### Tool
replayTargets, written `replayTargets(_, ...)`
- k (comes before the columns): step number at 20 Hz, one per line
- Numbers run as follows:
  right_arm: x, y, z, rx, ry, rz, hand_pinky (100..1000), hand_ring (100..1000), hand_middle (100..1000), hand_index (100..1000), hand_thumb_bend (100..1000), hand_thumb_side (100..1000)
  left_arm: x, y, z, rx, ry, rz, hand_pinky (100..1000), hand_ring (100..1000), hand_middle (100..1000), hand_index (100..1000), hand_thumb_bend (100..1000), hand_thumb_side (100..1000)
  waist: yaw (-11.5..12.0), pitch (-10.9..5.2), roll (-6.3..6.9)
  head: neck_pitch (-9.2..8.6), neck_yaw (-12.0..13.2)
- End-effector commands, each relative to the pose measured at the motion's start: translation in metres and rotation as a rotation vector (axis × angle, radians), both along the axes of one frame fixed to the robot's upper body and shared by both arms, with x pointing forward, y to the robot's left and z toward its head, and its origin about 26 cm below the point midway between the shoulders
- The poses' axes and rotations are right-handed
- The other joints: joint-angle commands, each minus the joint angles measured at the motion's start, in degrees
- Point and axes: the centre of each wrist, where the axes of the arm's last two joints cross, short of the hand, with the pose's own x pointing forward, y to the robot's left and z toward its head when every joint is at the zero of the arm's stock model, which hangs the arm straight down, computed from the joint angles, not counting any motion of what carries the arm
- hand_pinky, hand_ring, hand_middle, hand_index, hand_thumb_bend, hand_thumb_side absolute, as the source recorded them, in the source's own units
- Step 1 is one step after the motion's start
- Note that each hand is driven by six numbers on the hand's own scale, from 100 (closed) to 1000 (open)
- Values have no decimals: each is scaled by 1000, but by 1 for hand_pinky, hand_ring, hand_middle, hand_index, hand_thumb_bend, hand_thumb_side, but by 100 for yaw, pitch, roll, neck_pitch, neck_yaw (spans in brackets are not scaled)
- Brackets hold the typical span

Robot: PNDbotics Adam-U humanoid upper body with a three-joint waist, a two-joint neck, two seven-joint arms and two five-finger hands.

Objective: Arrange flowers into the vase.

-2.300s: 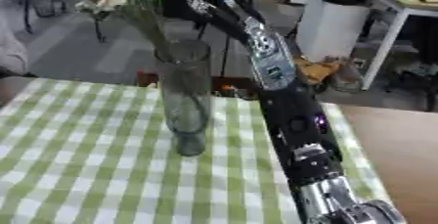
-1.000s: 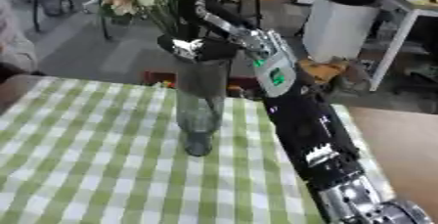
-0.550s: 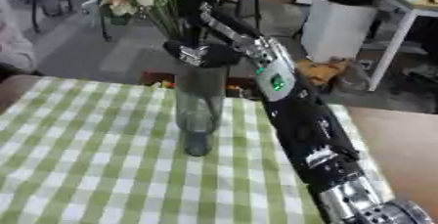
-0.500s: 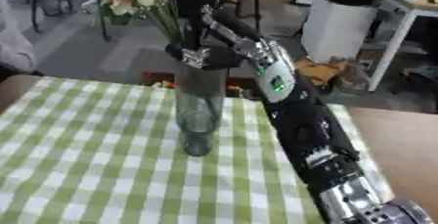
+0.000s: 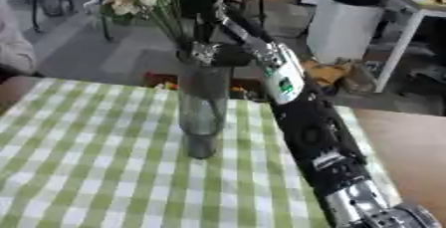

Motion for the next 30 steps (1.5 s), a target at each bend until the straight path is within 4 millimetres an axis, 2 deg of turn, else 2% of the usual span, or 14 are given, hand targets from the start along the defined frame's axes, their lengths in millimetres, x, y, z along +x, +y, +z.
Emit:
replayTargets(1,-13,-7,27,112,-40,16,521,431,317,429,402,839,-2,2,8,11,-25,2,647,874,936,999,100,867,-11,-155,53,-65,-12)
replayTargets(7,-27,-14,42,276,-22,33,564,476,400,503,402,905,-2,3,8,9,-26,6,648,874,937,999,100,865,-30,-172,73,-53,-6)
replayTargets(11,-38,-22,50,371,-17,30,570,483,414,519,379,928,-2,3,8,9,-27,8,648,874,937,999,100,865,-48,-166,89,-49,5)
replayTargets(12,-41,-23,52,394,-15,29,572,486,418,524,360,930,-2,3,8,8,-28,8,648,874,937,999,100,865,-51,-164,92,-49,9)
replayTargets(13,-44,-26,54,431,-14,25,571,489,426,537,287,929,-2,3,8,8,-28,9,648,874,937,999,100,864,-54,-162,97,-48,12)
replayTargets(14,-47,-29,56,482,-14,20,564,484,422,538,146,1000,-2,3,8,7,-29,10,648,873,938,999,100,863,-57,-159,102,-46,13)
replayTargets(15,-51,-32,58,550,-16,16,559,482,422,538,151,941,-2,4,8,6,-29,12,647,873,938,999,100,864,-59,-156,107,-46,16)
replayTargets(17,-58,-35,61,674,-22,11,555,490,437,556,100,943,-2,4,8,3,-29,15,648,873,937,998,100,863,-61,-154,114,-44,18)
replayTargets(19,-66,-38,63,797,-40,18,553,501,452,573,100,945,-2,5,8,-2,-30,20,648,873,937,998,100,864,-63,-154,123,-47,23)
replayTargets(25,-93,-40,57,1065,-160,214,484,563,524,630,100,1000,-2,7,8,-28,-38,34,648,871,935,998,100,865,-70,-160,150,-30,52)
replayTargets(30,-116,-39,43,1157,-275,444,408,605,573,648,100,1000,-2,8,8,-56,-47,44,648,868,933,999,100,867,-90,-162,161,-26,83)
